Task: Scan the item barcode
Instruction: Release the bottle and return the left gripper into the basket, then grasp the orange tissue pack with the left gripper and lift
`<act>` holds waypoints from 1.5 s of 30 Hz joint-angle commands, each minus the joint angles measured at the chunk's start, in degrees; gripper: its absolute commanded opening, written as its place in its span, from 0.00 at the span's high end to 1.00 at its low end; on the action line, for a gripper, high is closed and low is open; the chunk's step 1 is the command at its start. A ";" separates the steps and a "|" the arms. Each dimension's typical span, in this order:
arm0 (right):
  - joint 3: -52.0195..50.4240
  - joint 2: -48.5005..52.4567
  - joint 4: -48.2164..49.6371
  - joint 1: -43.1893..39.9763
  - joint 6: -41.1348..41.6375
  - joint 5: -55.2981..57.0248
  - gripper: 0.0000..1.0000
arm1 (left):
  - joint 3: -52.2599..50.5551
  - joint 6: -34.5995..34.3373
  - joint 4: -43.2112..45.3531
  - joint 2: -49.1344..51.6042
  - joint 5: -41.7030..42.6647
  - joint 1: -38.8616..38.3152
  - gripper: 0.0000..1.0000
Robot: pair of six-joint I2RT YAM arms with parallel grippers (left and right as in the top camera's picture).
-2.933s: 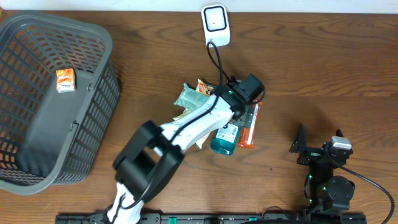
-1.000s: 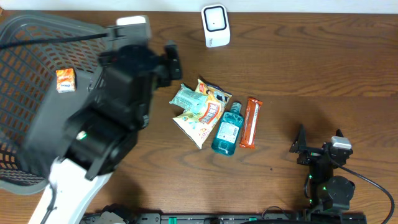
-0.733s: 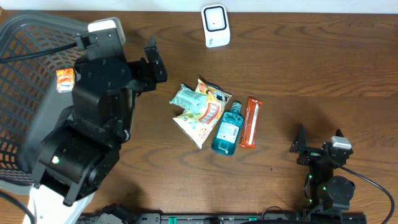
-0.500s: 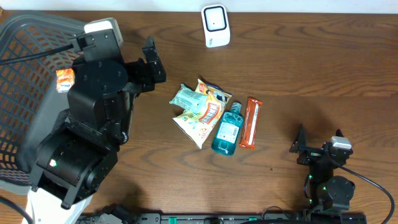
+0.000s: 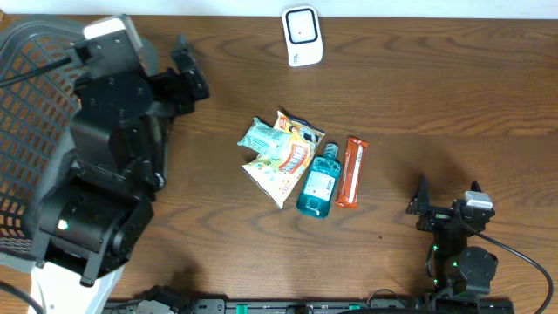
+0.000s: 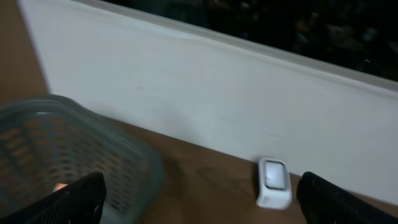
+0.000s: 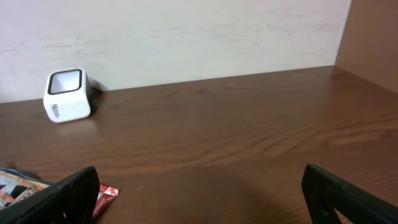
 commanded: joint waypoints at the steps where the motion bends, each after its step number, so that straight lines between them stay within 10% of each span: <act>1: -0.26 -0.20 -0.02 -0.50 -0.94 -0.26 0.01 | 2.08 1.92 0.02 -1.44 -1.20 3.96 0.02; 16: -0.26 -0.20 -0.02 -0.50 -0.94 -0.26 0.01 | 2.01 -15.93 -6.43 7.23 0.33 32.83 0.02; 29: -0.26 -0.20 -0.02 -0.50 -0.94 -0.26 0.01 | 1.36 -31.69 -10.05 30.18 4.59 39.32 0.02; 45: -0.26 -0.20 -0.02 -0.50 -0.94 -0.26 0.01 | 1.31 -35.36 -2.23 50.27 20.15 44.15 0.05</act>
